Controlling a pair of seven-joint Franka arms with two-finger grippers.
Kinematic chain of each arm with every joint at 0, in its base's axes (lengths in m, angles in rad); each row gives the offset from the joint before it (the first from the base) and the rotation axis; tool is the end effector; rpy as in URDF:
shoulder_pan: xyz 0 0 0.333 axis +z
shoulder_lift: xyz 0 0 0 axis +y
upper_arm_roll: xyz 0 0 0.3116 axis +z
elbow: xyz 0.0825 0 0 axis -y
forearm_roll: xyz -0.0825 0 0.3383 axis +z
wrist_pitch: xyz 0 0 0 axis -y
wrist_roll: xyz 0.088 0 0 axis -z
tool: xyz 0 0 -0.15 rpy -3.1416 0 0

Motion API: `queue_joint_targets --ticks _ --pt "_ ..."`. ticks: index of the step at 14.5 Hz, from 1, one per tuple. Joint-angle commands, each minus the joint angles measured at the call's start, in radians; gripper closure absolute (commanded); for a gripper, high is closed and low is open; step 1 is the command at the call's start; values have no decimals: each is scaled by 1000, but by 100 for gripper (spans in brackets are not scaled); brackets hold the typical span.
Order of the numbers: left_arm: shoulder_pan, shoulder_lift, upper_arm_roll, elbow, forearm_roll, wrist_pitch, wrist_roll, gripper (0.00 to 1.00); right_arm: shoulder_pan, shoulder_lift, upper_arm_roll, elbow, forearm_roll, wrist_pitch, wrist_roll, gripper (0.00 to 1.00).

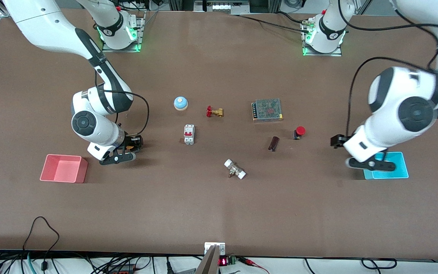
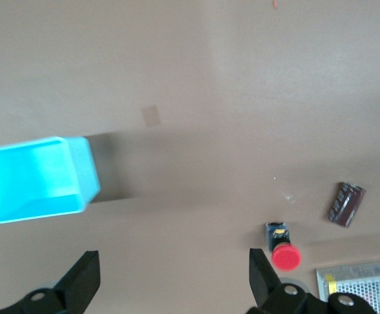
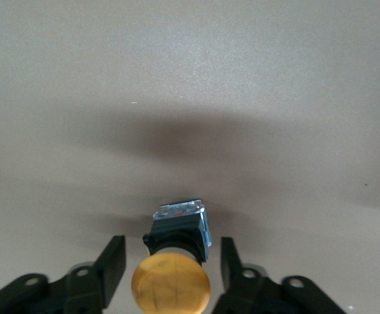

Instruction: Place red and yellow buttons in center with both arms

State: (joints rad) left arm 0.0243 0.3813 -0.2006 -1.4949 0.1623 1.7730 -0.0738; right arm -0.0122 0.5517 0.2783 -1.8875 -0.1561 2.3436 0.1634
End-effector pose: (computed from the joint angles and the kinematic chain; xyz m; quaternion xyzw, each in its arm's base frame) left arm 0.6083 -0.0722 0.4143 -0.9958 0.0659 0.0420 0.0468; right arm 0.5735 0.1441 0.2034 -0.9951 -0.0907 0.0377 0.0113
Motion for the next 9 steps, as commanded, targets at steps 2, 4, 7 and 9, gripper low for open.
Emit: queue_joint_targets --ticks 2,4,7,9 --pt "-6 -97 -16 62 -21 -124 35 0 -8 -15 1 42 -2 -9 9 0" --pt "2 -191 -16 -55 -67 -94 40 0 -23 -65 1 56 24 -46 10 0" --pt "11 -324 -14 -269 -73 43 65 0 -70 -171 -4 85 171 -142 -2 0" --pt "14 -325 -4 -240 -73 22 80 0 -100 -246 -11 122 171 -243 -18 0"
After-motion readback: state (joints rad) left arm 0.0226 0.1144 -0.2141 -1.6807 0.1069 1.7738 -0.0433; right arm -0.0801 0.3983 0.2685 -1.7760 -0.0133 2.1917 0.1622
